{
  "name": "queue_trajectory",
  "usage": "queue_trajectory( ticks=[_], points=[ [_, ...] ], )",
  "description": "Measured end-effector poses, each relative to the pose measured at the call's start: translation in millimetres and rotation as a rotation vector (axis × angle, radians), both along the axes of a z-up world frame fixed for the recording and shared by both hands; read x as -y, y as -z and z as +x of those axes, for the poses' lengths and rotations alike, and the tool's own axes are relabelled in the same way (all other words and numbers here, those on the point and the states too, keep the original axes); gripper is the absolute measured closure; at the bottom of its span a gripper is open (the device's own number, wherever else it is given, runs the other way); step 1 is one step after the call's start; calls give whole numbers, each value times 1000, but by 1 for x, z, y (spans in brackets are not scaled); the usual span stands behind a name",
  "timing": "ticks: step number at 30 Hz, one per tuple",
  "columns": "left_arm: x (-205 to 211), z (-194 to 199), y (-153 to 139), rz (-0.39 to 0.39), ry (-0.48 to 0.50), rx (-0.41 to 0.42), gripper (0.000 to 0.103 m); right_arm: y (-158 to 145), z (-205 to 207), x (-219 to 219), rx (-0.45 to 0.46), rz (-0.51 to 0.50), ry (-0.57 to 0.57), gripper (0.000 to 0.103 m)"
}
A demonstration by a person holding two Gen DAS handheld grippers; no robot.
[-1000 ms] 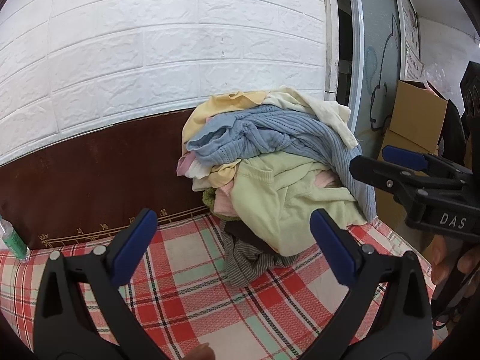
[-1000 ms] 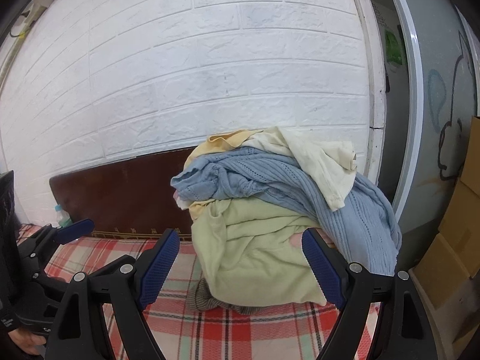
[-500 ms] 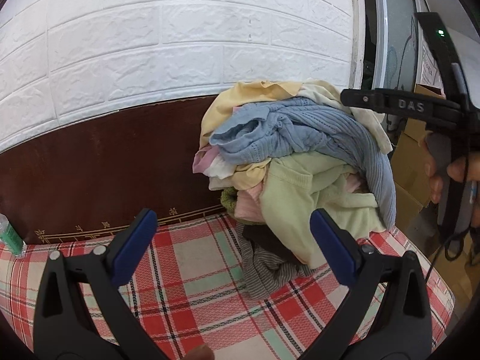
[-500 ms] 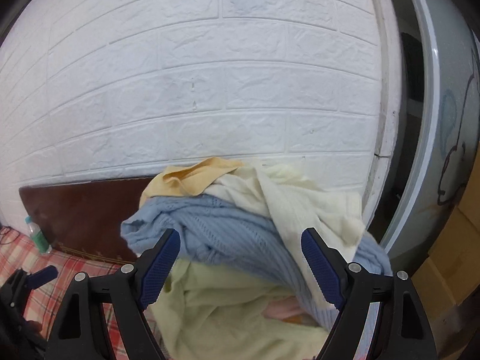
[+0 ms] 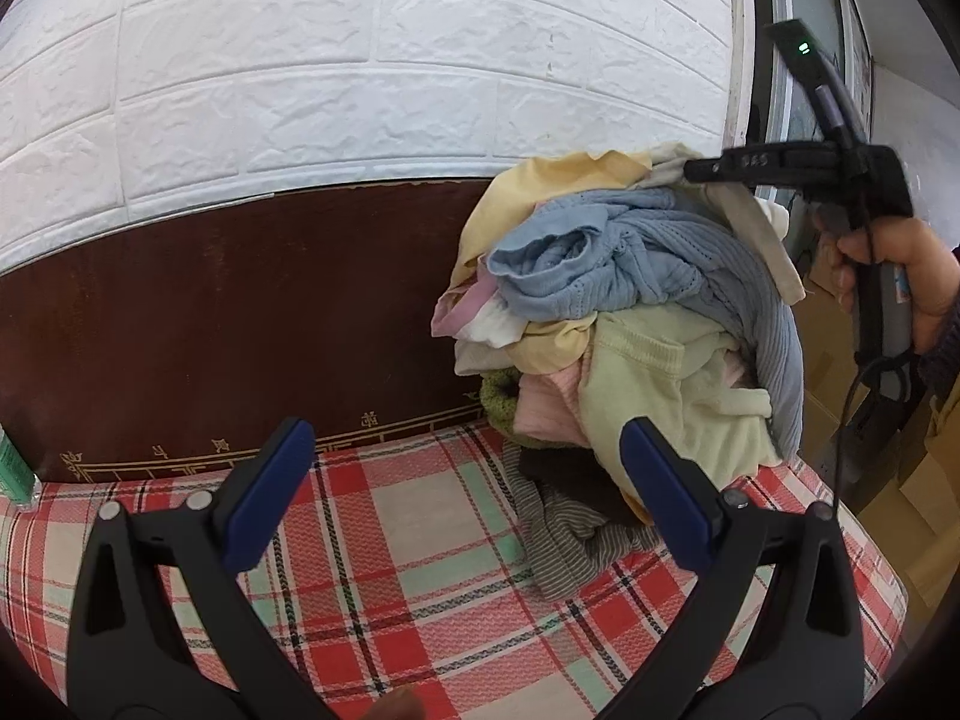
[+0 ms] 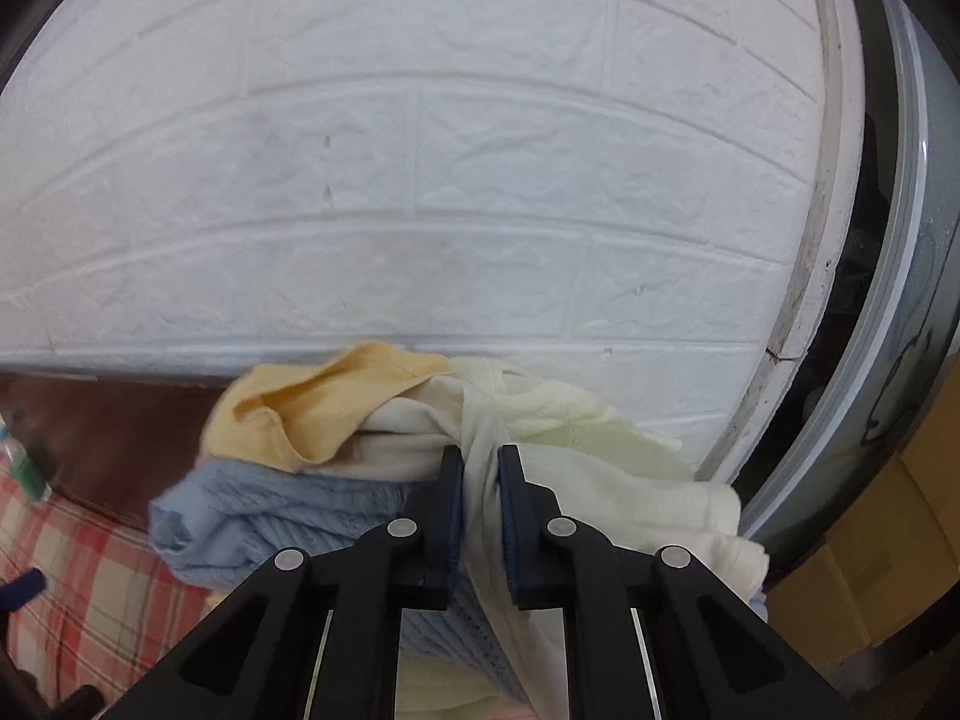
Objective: Fold clothes
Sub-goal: 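Grasp the yellow-and-white shirt from the pile with the right gripper and lift, then lower the held shirt onto the open bed with the right gripper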
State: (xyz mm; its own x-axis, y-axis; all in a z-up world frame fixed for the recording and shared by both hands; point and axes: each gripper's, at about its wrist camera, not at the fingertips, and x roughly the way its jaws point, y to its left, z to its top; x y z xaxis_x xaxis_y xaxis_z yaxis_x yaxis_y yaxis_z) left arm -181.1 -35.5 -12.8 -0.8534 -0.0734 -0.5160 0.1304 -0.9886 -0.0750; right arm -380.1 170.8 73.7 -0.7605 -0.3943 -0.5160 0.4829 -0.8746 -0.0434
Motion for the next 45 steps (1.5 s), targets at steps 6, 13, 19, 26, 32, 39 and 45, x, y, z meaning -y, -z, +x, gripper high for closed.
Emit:
queue_trajectory(
  ticks=[6,13,19,26,32,39,45],
  points=[
    [7,9,-5,18,2,-16,1,-67,58,-14,-113,-143,-120,94],
    [8,41,-20,39,21,-55,1,-117,128,-16,-141,-280,-281,94],
    [10,97,-19,61,123,-66,1,-130,196,-21,-120,-350,-427,94],
    [36,200,-7,112,257,-62,1,-109,283,-16,-36,-382,-579,94],
    [70,290,32,132,250,31,1,-58,348,4,64,-392,-680,94],
    [92,356,96,216,221,188,1,81,371,21,344,-206,-580,93],
    [78,373,139,287,268,282,1,192,374,2,518,103,-437,90]
  ],
)
